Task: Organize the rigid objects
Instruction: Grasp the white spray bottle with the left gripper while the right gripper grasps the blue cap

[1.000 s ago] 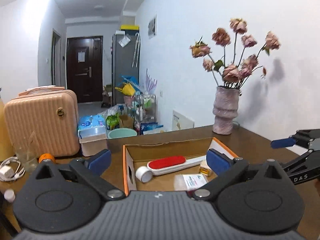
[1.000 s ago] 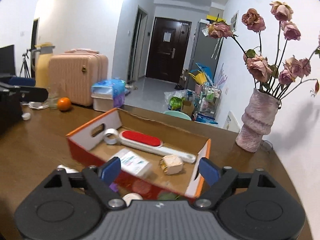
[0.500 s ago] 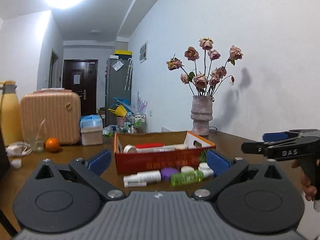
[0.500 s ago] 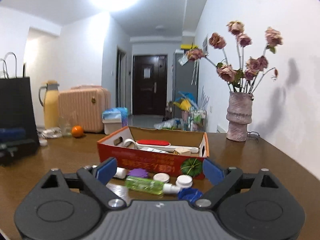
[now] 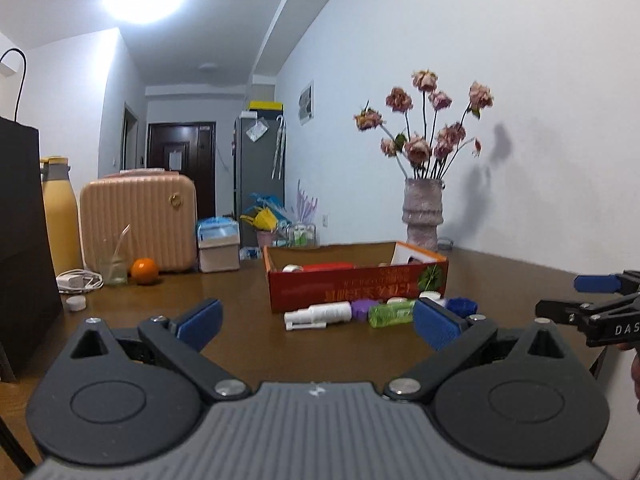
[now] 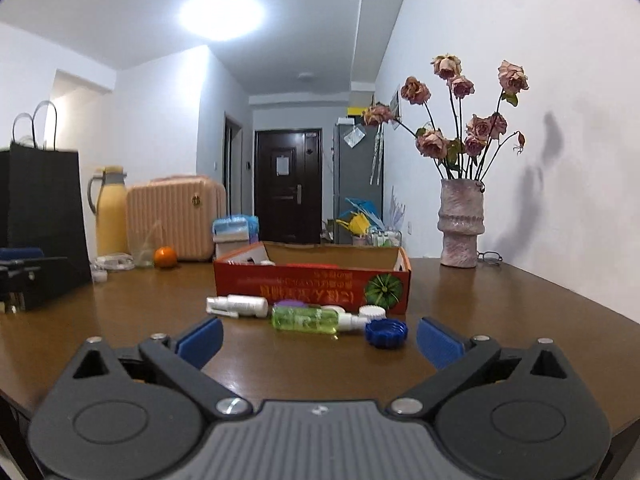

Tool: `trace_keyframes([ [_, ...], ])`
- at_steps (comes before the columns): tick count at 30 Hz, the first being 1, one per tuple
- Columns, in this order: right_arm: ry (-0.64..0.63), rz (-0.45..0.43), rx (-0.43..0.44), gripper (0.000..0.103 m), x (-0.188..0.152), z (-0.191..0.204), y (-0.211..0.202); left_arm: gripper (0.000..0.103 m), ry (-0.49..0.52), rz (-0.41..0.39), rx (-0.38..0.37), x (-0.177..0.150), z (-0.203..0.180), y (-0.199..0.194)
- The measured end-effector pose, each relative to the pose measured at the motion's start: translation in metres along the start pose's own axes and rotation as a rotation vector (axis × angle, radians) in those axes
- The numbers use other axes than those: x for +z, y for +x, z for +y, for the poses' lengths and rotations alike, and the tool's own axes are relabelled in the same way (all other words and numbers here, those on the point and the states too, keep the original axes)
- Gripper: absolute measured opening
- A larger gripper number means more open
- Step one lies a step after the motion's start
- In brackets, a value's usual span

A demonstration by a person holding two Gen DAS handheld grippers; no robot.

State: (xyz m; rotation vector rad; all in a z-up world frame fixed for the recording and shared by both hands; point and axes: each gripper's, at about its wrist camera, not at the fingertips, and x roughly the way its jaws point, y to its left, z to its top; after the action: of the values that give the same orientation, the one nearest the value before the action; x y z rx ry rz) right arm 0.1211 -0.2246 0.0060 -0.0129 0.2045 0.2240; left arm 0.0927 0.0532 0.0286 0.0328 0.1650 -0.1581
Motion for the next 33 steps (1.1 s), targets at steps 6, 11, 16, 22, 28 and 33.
trace_keyframes([
  [6, 0.012, 0.082, 0.068, 0.103, -0.010, -0.004, 0.019, 0.103, -0.028, 0.075, 0.024, -0.003, 0.008, 0.028],
  [11, 0.015, 0.145, 0.060, 0.103, -0.008, -0.007, 0.051, 0.103, -0.017, 0.158, 0.020, -0.005, 0.011, 0.071],
  [16, 0.075, 0.216, 0.078, 0.100, 0.005, -0.030, 0.095, 0.103, 0.078, 0.249, -0.010, 0.001, 0.008, 0.129],
  [22, 0.024, 0.315, 0.012, 0.081, 0.021, -0.057, 0.163, 0.102, 0.219, 0.319, -0.119, 0.007, 0.006, 0.213],
  [28, -0.006, 0.415, -0.010, 0.068, 0.019, -0.076, 0.215, 0.084, 0.367, 0.425, -0.242, 0.002, 0.003, 0.294],
  [33, 0.005, 0.450, 0.002, 0.052, 0.012, -0.085, 0.233, 0.056, 0.302, 0.521, -0.326, -0.001, 0.010, 0.331],
])
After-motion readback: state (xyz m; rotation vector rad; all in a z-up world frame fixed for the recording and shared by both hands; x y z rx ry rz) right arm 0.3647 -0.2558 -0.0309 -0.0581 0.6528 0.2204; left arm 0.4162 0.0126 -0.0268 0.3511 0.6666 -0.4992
